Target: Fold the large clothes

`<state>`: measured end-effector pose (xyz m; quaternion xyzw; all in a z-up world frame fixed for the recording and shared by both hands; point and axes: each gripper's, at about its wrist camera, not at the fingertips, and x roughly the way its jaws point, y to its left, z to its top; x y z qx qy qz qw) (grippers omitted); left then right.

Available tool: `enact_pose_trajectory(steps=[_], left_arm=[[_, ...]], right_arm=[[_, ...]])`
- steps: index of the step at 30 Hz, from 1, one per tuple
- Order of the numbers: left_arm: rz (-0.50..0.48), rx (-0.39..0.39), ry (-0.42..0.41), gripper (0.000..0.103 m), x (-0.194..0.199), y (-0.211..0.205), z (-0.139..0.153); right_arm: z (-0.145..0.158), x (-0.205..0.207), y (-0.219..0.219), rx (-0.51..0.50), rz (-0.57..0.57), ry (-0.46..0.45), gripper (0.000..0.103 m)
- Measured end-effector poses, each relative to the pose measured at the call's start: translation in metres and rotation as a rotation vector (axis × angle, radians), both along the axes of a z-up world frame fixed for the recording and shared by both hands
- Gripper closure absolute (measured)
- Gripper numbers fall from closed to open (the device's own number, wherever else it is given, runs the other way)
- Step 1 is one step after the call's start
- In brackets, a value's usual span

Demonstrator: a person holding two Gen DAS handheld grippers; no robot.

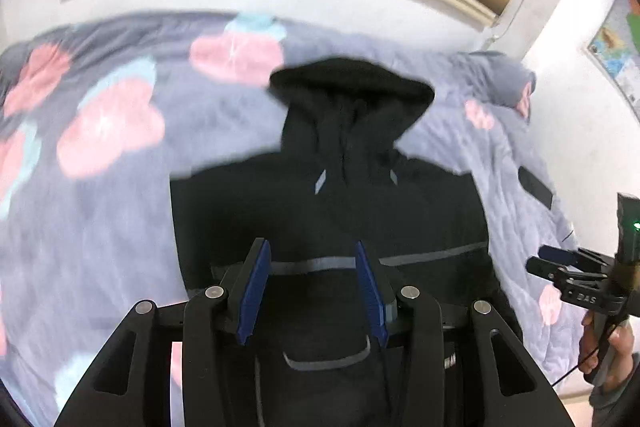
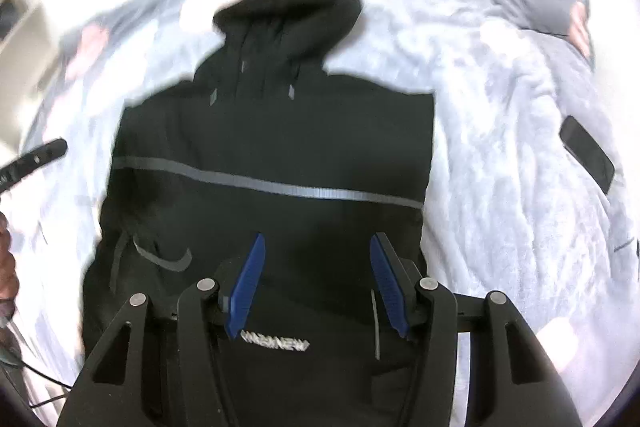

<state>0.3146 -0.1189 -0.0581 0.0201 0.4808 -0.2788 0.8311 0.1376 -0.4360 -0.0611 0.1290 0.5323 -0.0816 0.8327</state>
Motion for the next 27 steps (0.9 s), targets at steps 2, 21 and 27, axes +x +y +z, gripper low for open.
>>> enact_pose_trajectory(steps=[2, 21, 27], left_arm=[[-0.011, -0.012, -0.031, 0.057, 0.030, -0.006, 0.011], [0.018, 0.063, 0.055, 0.045, 0.262, -0.114, -0.130], [0.020, 0.101, 0.074, 0.045, 0.298, -0.154, -0.173]], right_arm=[[0.017, 0.002, -0.008, 0.007, -0.054, -0.033, 0.046], [-0.060, 0.248, -0.091, 0.145, -0.205, -0.129, 0.045], [-0.092, 0.285, -0.107, 0.176, -0.202, -0.106, 0.045]])
